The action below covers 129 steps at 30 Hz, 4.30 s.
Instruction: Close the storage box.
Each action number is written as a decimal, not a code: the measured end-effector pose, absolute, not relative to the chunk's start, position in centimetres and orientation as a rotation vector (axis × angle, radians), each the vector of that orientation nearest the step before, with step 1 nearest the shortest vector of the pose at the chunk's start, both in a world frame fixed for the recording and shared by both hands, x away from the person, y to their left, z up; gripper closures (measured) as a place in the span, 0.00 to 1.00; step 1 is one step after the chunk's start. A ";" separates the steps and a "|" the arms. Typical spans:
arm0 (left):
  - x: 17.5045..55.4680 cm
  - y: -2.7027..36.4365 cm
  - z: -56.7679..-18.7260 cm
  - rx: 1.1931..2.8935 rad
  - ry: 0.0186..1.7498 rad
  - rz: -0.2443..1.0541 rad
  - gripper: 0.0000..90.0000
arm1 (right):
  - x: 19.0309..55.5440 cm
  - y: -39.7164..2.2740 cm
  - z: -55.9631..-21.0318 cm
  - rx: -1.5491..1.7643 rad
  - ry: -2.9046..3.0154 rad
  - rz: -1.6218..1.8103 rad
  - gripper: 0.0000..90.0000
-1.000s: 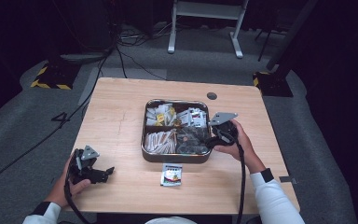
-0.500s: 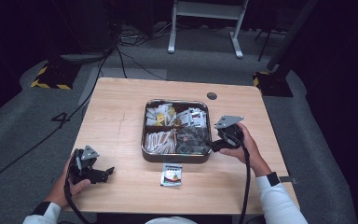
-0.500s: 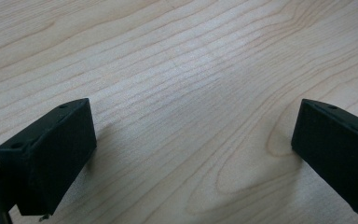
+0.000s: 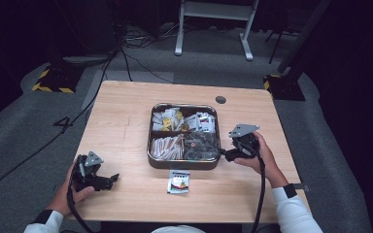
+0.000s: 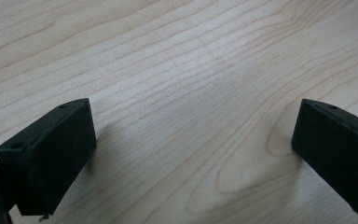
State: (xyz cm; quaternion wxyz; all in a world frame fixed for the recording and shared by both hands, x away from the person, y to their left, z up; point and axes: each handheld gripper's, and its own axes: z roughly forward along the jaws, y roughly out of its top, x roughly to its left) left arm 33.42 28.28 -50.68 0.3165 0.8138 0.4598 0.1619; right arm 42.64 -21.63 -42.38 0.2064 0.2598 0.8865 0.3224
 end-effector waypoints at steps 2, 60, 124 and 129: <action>33.4 28.3 -50.7 2.143 1.211 0.427 0.00 | 42.5 -21.9 -42.4 0.731 2.469 0.903 0.24; 33.5 28.3 -50.7 2.149 1.205 0.423 0.00 | 38.9 -32.4 -48.4 0.985 2.433 0.818 0.24; 33.6 28.3 -50.7 2.153 1.195 0.427 0.00 | 37.2 -35.2 -50.4 1.181 2.285 1.004 0.19; 33.6 28.3 -50.7 2.150 1.198 0.425 0.00 | 37.3 -35.2 -50.4 1.179 2.286 1.004 0.19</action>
